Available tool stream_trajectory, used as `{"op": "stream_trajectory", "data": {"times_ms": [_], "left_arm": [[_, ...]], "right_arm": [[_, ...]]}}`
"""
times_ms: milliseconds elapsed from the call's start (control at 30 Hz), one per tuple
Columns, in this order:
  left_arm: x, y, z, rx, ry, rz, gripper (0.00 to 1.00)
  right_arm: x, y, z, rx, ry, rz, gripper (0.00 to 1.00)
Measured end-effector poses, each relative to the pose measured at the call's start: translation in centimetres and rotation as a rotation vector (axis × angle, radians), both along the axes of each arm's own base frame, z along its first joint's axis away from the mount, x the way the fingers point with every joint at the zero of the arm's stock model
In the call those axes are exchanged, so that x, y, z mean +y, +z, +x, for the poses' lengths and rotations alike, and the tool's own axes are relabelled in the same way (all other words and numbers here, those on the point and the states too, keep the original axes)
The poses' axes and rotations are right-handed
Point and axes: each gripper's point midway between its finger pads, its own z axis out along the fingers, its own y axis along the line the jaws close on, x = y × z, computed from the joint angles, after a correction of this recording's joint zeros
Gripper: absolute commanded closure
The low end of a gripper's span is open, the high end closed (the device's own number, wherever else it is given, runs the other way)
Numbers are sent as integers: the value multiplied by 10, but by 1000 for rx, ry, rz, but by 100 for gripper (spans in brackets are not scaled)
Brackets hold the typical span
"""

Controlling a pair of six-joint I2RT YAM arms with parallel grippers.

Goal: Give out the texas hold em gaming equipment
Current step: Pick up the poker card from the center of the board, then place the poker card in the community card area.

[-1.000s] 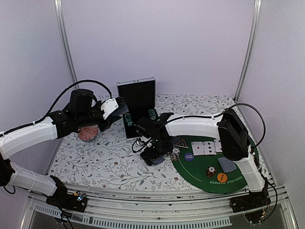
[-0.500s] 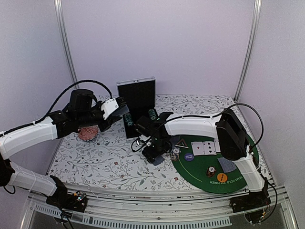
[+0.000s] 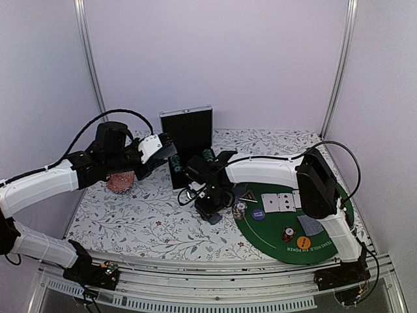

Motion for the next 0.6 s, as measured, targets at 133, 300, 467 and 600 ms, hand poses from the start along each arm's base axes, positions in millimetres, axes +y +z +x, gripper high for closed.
{"op": "stream_trajectory", "data": {"times_ms": [133, 300, 467, 600], "left_arm": [[0, 0, 0, 0, -1, 0, 71], [-1, 0, 0, 1, -4, -1, 71], [-1, 0, 0, 1, -4, -1, 71], [-1, 0, 0, 1, -4, -1, 71]], "right_arm": [[2, 3, 0, -1, 2, 12, 49], [5, 11, 2, -7, 3, 38, 50], [10, 32, 5, -19, 1, 93, 51], [12, 59, 14, -48, -15, 155, 51]]}}
